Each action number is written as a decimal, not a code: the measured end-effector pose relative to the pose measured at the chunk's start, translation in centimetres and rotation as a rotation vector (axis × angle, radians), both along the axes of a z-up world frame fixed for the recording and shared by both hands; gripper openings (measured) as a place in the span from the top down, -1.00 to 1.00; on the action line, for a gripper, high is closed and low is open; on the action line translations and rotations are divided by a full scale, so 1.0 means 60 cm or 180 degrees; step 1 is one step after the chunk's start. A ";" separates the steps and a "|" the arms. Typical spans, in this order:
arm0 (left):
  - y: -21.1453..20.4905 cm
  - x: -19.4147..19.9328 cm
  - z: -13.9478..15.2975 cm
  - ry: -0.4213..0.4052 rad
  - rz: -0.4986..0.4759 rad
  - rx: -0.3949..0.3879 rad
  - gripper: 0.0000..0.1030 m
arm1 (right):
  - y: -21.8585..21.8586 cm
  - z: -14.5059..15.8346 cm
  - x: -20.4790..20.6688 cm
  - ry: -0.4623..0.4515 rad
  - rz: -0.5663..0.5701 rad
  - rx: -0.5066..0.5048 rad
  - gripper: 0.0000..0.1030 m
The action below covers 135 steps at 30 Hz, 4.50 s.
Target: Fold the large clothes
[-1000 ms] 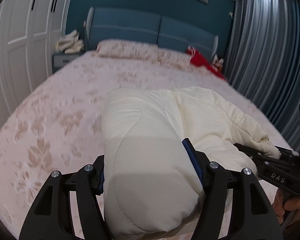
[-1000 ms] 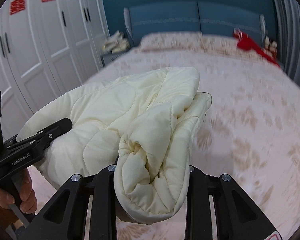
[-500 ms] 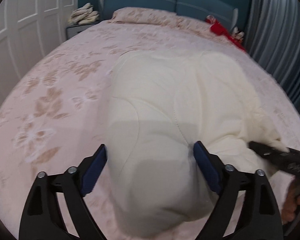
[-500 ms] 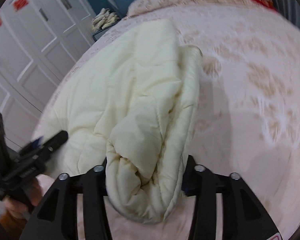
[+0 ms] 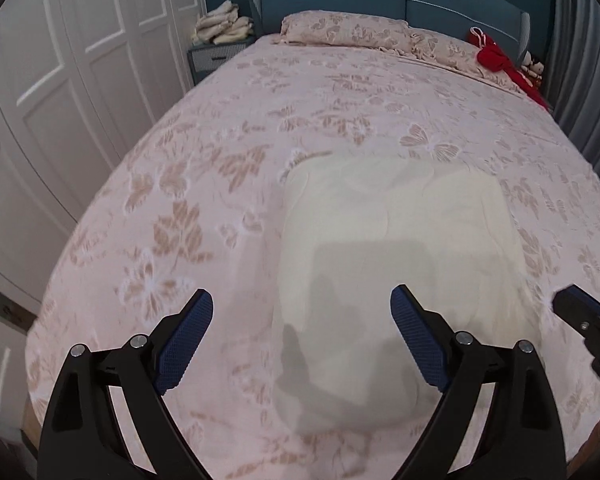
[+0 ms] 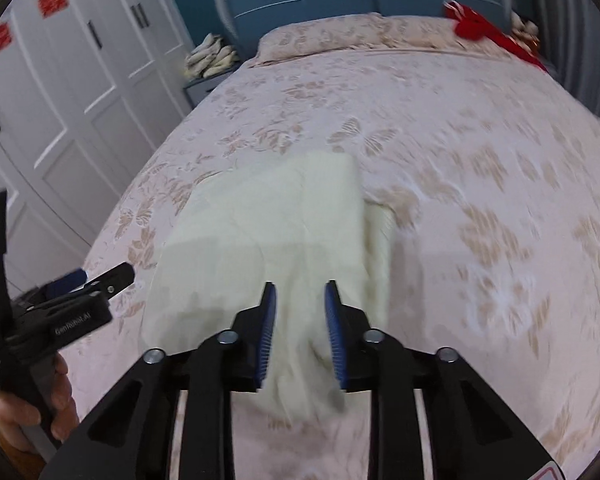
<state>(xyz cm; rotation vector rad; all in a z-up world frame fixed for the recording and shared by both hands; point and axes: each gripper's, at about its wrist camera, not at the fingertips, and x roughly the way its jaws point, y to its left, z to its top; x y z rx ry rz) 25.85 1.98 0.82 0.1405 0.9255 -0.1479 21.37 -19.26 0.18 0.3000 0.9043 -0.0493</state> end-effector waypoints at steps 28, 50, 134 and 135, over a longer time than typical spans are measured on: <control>-0.061 0.074 -0.176 0.0325 0.0095 0.0259 -0.82 | -0.031 -0.214 0.107 0.0610 -0.0137 -0.0041 0.64; -0.046 0.074 -0.162 0.0192 0.0084 0.0133 -0.85 | -0.046 -0.167 0.105 0.0456 -0.0195 0.0003 0.67; 0.033 -0.481 -0.038 -0.0235 0.0282 0.0335 -0.90 | 0.120 -0.028 -0.449 -0.0149 -0.0294 -0.0572 -0.67; 0.035 -0.481 -0.040 -0.0212 0.0291 0.0310 -0.90 | 0.124 -0.028 -0.452 -0.0158 -0.0291 -0.0589 -0.67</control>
